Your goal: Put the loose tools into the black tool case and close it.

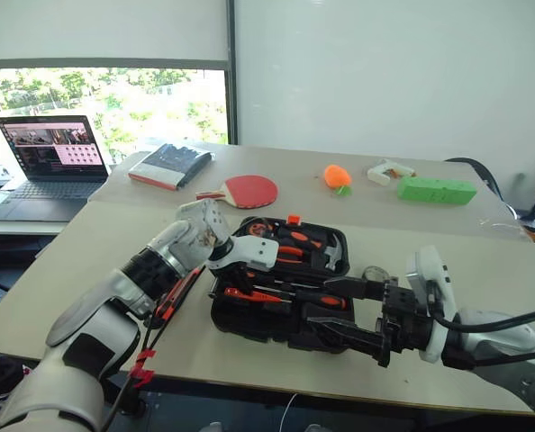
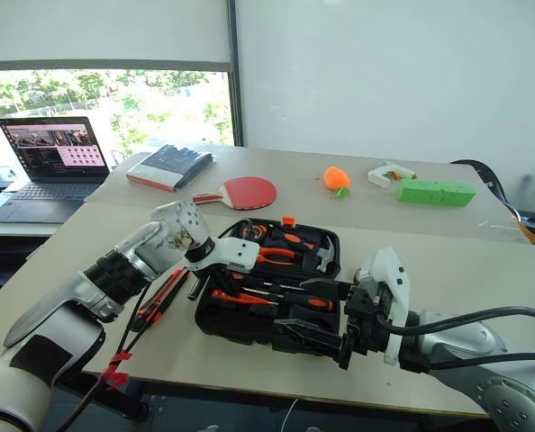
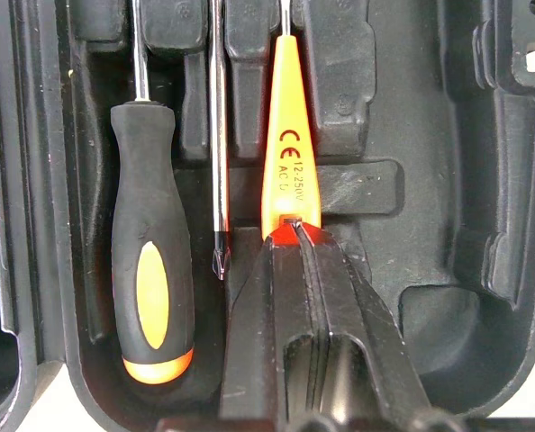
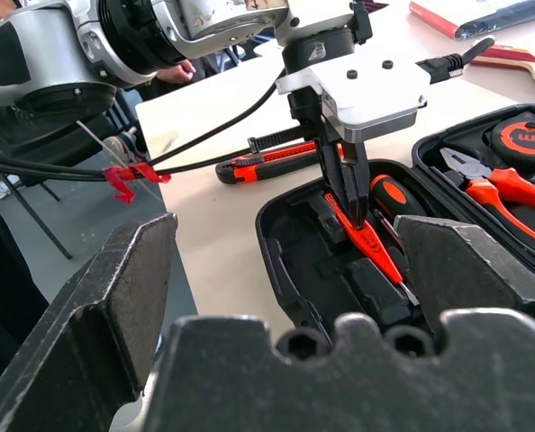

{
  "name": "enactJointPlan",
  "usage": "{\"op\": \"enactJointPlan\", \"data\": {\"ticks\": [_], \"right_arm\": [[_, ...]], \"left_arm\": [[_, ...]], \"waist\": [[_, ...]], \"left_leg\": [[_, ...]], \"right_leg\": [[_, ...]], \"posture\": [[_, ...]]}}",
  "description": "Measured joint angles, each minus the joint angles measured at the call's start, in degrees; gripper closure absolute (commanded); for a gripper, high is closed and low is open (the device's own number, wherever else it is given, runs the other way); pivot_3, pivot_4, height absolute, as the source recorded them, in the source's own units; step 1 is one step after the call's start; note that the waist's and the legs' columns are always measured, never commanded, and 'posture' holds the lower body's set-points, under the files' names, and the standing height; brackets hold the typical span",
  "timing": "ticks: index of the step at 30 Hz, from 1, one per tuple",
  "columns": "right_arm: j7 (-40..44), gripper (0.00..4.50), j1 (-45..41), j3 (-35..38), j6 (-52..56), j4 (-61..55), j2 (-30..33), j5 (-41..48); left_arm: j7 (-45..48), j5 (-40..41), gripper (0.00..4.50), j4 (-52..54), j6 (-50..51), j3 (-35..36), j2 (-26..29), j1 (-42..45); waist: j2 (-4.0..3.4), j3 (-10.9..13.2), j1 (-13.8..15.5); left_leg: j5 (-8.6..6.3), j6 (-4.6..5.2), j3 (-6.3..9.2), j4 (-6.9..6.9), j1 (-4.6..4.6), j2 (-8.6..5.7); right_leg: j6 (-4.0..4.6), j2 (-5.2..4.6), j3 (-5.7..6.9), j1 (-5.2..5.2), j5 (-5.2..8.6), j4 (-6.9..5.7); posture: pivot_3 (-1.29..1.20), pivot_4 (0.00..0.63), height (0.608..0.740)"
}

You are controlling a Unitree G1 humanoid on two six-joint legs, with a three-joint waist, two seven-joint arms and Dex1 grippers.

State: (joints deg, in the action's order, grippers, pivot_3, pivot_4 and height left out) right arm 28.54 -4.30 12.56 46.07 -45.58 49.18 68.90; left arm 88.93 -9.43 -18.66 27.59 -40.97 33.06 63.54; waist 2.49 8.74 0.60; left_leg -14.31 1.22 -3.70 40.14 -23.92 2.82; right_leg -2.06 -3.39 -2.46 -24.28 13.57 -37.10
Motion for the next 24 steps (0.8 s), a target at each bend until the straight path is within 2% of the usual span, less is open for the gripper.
{"op": "enactJointPlan", "data": {"ticks": [24], "right_arm": [[0.01,0.0,-1.16,0.29,0.01,1.03,0.36,1.2]], "left_arm": [[-0.6,-3.46,4.49,-0.04,-1.71,2.91,-1.55,-3.16]], "waist": [[-0.43,-0.35,0.07]], "left_leg": [[0.0,0.01,0.0,0.0,0.21,-0.01]], "right_leg": [[0.0,0.0,-0.03,0.22,0.0,0.0]], "posture": [[0.0,0.15,0.736]]}}
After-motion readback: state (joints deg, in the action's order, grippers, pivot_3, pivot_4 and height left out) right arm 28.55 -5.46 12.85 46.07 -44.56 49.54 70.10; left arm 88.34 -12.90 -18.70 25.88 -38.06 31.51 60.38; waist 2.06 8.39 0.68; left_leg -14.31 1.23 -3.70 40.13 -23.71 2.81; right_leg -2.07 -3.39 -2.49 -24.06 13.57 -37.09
